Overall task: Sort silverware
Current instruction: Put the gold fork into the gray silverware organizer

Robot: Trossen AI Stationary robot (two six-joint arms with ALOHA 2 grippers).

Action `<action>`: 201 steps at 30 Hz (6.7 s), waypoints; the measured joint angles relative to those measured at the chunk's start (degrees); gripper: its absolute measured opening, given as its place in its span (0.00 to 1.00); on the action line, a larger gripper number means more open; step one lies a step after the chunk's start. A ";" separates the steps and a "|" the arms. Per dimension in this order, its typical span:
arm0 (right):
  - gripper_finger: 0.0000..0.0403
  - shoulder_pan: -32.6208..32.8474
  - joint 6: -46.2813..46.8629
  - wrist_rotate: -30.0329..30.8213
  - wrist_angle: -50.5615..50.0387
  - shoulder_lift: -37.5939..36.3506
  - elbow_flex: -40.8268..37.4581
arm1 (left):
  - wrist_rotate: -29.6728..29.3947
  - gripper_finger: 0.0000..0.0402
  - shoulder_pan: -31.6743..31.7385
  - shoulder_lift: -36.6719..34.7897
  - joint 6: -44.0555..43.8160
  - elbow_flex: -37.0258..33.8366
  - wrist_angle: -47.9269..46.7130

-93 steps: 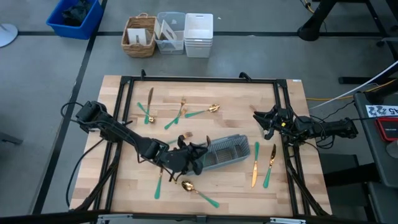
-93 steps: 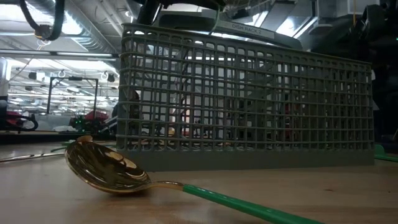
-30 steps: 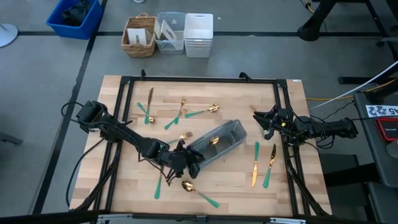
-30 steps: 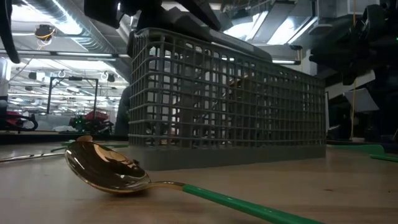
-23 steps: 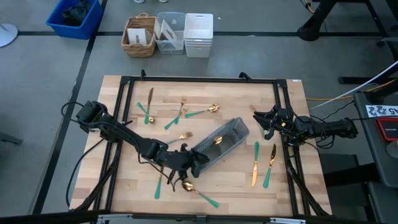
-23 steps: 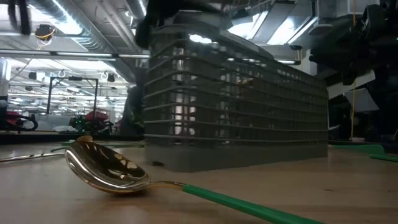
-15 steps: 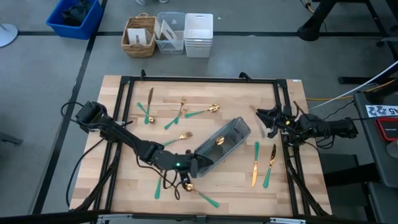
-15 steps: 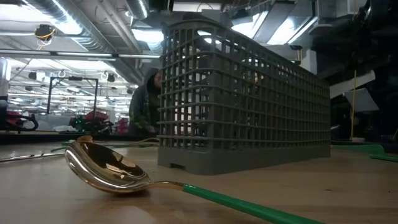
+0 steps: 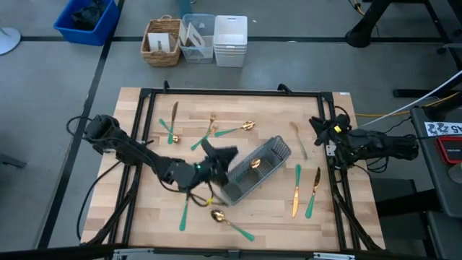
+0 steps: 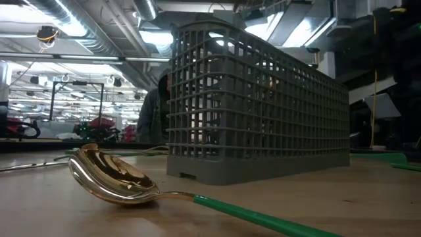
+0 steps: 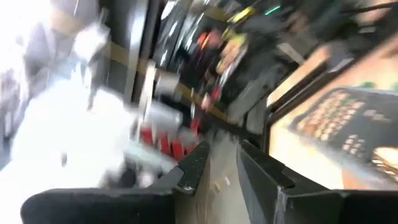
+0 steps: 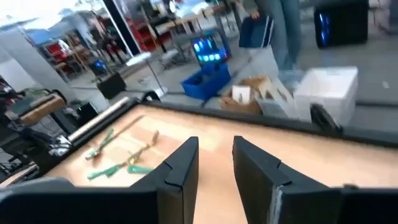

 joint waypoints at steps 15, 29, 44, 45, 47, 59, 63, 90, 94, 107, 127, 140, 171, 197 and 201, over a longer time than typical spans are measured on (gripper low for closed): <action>0.25 -1.53 9.46 -9.75 -12.51 15.61 10.06 | -1.11 0.18 8.33 -16.15 -53.77 0.00 -36.36; 0.25 -23.33 10.62 -29.54 -19.47 35.62 13.84 | 29.23 0.18 22.63 -24.00 -85.61 0.02 -71.80; 0.25 -41.53 -0.36 -45.70 -11.28 58.77 13.89 | 36.56 0.18 30.31 -24.00 -83.79 0.02 -78.66; 0.25 -42.25 -0.61 -45.68 -11.17 60.07 13.89 | 36.56 0.18 30.41 -24.00 -83.82 0.02 -78.68; 0.25 -43.59 -1.85 -45.24 -10.75 62.43 13.87 | 36.56 0.18 30.64 -24.00 -83.89 0.02 -78.98; 0.25 -49.49 -7.47 -45.24 -2.74 66.57 13.86 | 36.56 0.18 30.62 -24.00 -83.24 0.02 -79.77; 0.25 -51.80 -8.35 -45.25 -3.21 66.57 13.86 | 36.56 0.18 30.62 -24.00 -83.20 0.02 -79.77; 0.25 -52.52 -16.25 -47.30 -2.55 68.89 13.86 | 36.54 0.18 30.62 -23.98 -83.07 0.02 -79.75; 0.25 -52.52 -16.88 -47.30 0.76 72.47 13.84 | 36.54 0.18 30.62 -23.98 -83.07 0.02 -79.75; 0.02 -52.50 -18.37 -47.45 5.71 77.17 13.95 | 36.54 0.18 30.61 -23.96 -83.69 0.02 -82.79; 0.01 -52.50 -26.54 -45.73 -16.93 77.33 39.37 | 36.56 0.18 30.02 -26.92 -93.62 -8.59 -85.65; 0.01 -50.90 -27.44 -46.53 -30.31 77.28 62.87 | 43.47 0.18 30.95 -32.33 -96.60 -20.09 -87.93; 0.01 -16.87 -25.23 -49.11 -25.89 77.22 73.47 | 41.92 0.18 30.84 -31.34 -81.93 -34.56 -71.57; 0.00 16.54 -21.17 -3.94 -15.05 77.24 63.88 | 42.12 0.18 30.88 -31.34 -83.73 -34.56 -71.59; 0.00 21.71 -19.55 5.13 -15.00 77.24 63.83 | 42.12 0.18 30.88 -31.34 -83.73 -34.56 -71.61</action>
